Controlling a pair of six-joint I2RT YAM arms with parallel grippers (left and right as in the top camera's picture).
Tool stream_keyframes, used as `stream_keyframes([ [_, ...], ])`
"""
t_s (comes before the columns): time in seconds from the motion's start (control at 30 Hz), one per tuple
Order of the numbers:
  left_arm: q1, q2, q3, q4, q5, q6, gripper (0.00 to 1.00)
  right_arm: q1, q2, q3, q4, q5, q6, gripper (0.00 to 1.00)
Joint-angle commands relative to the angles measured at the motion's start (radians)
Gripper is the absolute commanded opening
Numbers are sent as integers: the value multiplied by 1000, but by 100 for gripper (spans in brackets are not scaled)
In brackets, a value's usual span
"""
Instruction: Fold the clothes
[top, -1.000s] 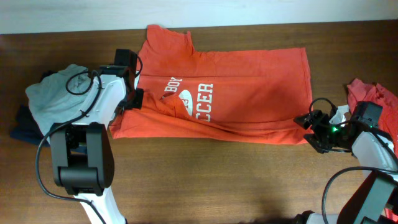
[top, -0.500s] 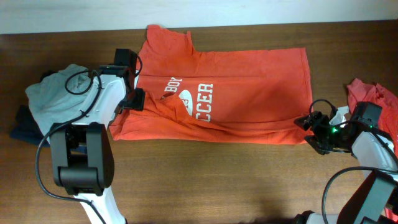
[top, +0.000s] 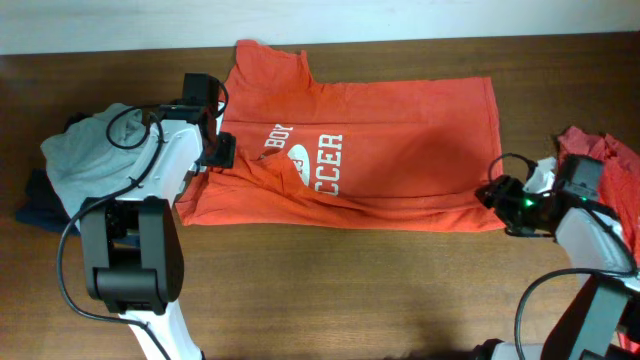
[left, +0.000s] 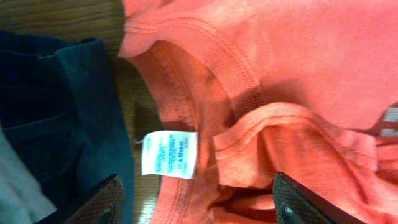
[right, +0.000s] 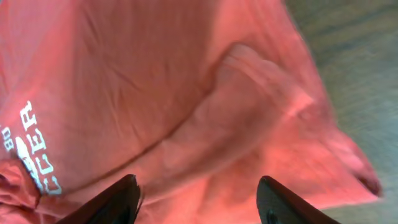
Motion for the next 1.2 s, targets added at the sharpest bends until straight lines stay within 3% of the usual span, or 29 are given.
stream_keyframes([
  [0.0,-1,8,16,3,47,1,76,63,41,16,3,134,134,64],
  [0.23,-1,8,16,-8,47,1,76,90,139,16,27,119,190,62],
  [0.27,-1,8,16,-8,47,1,76,90,149,16,46,106,190,56],
  [0.3,-1,8,16,-8,47,1,76,90,152,16,64,92,190,43],
  [0.37,-1,9,16,-8,47,1,76,90,147,19,116,39,190,33],
  [0.53,-1,9,16,-9,47,1,76,90,144,43,103,-16,190,35],
  [0.8,-1,9,16,-14,47,1,76,86,145,56,113,6,189,4],
  [1.17,-1,9,16,-25,47,1,72,0,145,133,77,-32,189,5],
])
